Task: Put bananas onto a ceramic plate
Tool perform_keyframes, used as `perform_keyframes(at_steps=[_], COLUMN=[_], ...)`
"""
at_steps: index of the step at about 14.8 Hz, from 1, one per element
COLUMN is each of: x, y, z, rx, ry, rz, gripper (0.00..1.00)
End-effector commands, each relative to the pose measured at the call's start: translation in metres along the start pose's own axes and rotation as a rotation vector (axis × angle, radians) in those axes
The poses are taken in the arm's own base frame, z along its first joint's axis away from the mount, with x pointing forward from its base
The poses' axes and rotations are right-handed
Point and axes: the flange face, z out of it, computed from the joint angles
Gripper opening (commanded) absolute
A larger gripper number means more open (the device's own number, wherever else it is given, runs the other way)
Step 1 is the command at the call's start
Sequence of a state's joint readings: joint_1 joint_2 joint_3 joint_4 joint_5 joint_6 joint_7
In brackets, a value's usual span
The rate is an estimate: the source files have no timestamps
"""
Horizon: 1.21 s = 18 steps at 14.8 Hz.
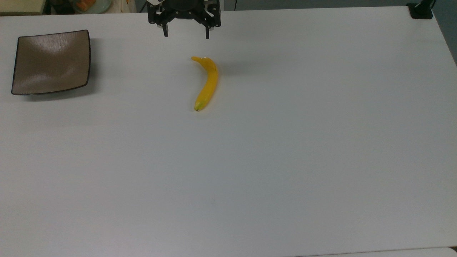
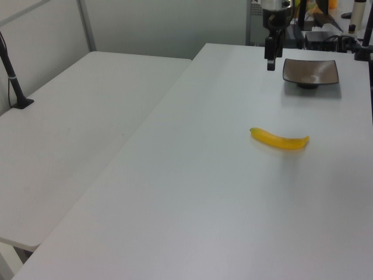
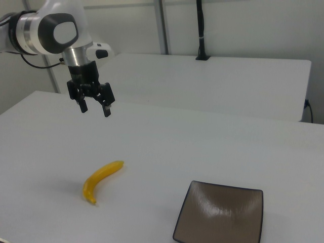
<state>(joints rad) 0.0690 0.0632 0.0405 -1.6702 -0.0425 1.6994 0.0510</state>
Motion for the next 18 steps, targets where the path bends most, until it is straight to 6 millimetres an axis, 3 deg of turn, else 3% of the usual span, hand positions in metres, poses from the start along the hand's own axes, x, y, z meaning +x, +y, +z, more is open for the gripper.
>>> perform_keyframes(at_steps=[1,14,18], x=[-0.011,-0.01,-0.013], y=[0.002,0.0,-0.008], z=[0.0,0.003,0.015], rx=[0.006,0.006,0.003], ry=[0.038,0.032,0.008], rz=[-0.003,-0.006,-0.023], gripper=[1.0,1.0,1.0])
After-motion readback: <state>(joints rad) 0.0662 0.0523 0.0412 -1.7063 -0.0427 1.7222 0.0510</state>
